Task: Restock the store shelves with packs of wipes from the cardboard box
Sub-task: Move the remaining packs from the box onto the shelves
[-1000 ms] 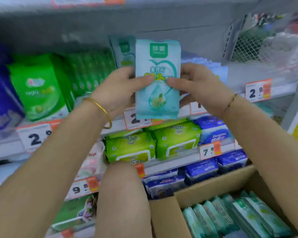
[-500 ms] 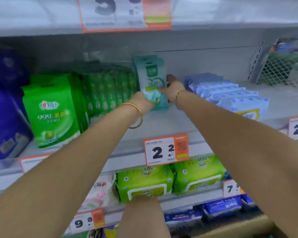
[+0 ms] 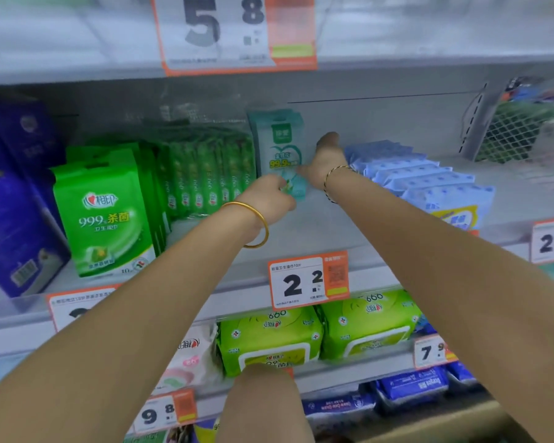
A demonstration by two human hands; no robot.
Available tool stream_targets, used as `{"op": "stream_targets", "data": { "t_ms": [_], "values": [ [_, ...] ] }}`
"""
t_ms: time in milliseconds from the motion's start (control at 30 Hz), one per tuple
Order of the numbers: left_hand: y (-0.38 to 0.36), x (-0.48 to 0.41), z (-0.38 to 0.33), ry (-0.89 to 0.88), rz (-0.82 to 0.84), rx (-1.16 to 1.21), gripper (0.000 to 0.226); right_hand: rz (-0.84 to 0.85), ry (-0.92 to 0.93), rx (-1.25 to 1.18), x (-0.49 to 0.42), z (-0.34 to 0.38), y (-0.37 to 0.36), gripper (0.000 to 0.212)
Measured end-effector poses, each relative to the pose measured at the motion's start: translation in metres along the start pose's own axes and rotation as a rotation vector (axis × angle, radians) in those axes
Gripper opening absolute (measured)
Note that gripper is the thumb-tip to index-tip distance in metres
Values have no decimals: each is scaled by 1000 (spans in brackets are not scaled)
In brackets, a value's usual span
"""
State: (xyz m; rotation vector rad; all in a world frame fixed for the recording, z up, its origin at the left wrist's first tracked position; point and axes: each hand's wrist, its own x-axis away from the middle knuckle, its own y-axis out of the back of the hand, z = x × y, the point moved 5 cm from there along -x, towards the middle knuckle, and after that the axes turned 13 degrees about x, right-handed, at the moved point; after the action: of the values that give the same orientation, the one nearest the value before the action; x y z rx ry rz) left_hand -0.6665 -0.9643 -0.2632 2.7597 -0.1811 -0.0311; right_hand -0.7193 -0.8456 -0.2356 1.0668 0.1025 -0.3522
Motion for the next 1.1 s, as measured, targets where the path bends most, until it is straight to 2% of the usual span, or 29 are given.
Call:
{"op": "stream_targets", "data": {
  "t_ms": [67, 200, 267, 333, 433, 567, 667, 767, 867, 1000, 1100],
  "values": [
    [-7, 17, -7, -73, 10, 63, 53, -19, 68, -140, 25, -6, 19, 52],
    [-29, 72, -24, -198, 50, 227, 45, -22, 200, -371, 103, -37, 58, 43],
    [-49, 103, -25, -217, 126, 327, 40, -61, 235, -404, 149, -68, 74, 34],
    [-80, 129, -16, -172, 257, 430, 36, -99, 206, -336, 194, -115, 81, 27],
    [-150, 147, 22, -26, 453, 392, 32, 21, 1, -153, 240, -204, 54, 23],
    [-265, 154, 88, 177, 657, 148, 38, 411, -329, 203, 270, -335, -24, 27],
    [-330, 154, 129, 184, 778, -29, 39, 634, -495, 380, 299, -411, -74, 31],
    [-362, 157, 159, 129, 883, -235, 41, 708, -661, 474, 324, -466, -106, 41],
    [-370, 157, 181, 99, 968, -359, 42, 672, -727, 564, 326, -505, -124, 45],
    [-370, 153, 194, 95, 995, -373, 39, 710, -801, 642, 333, -546, -145, 51],
    [-371, 151, 197, 108, 990, -355, 39, 755, -927, 583, 350, -567, -157, 78]
  ]
}}
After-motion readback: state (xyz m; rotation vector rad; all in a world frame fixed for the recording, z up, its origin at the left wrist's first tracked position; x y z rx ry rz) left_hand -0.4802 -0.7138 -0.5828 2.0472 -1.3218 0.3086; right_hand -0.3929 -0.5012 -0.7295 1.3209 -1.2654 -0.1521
